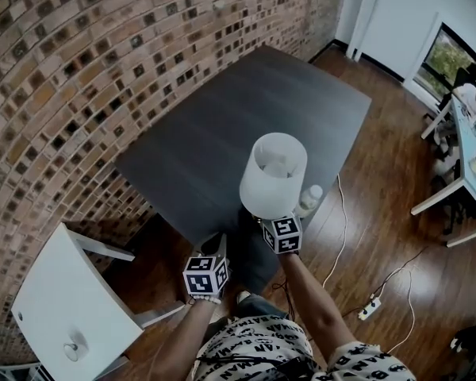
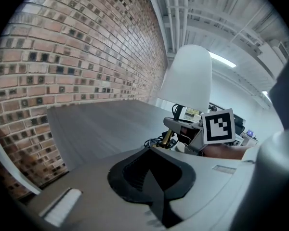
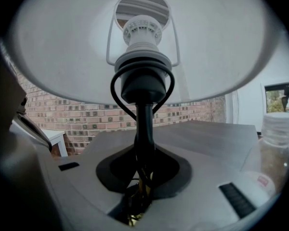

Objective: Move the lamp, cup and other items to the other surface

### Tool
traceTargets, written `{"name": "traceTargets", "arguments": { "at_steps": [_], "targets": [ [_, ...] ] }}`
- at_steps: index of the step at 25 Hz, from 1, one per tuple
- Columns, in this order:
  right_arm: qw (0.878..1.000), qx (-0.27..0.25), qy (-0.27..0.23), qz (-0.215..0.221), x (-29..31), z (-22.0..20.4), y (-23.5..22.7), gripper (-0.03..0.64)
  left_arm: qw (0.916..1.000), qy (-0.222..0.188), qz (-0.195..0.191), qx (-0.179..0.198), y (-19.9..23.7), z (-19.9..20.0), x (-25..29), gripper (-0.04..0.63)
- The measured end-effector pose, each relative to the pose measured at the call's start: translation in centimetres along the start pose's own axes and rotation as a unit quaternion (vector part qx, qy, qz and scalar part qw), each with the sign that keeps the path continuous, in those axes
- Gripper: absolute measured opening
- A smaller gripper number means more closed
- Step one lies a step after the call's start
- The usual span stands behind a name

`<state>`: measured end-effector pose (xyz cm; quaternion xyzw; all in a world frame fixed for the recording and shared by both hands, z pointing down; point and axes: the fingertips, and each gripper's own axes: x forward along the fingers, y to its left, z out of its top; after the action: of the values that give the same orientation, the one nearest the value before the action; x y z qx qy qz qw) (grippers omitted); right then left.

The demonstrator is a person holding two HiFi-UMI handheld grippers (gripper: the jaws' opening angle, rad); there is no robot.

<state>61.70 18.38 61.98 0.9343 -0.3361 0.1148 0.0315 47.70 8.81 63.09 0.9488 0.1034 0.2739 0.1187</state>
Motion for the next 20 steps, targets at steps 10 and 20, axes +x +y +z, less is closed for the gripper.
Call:
{"name": "traceTargets", "arguments": {
  "at_steps": [10,20],
  "targets": [
    [1.0,0.021,-0.007,-0.011,-0.6,-0.5,-0.2,0.16,1.0,0.004,0.004,-0.004,-0.2,-0.9,-1.1,0.0],
    [0.995,0.047,0.071,-0.054,-5.8,-2.3,1.2,0.246,0.9997,0.001,0.015,-0.019,0.1,-1.5,-4.2,0.0]
  ]
}}
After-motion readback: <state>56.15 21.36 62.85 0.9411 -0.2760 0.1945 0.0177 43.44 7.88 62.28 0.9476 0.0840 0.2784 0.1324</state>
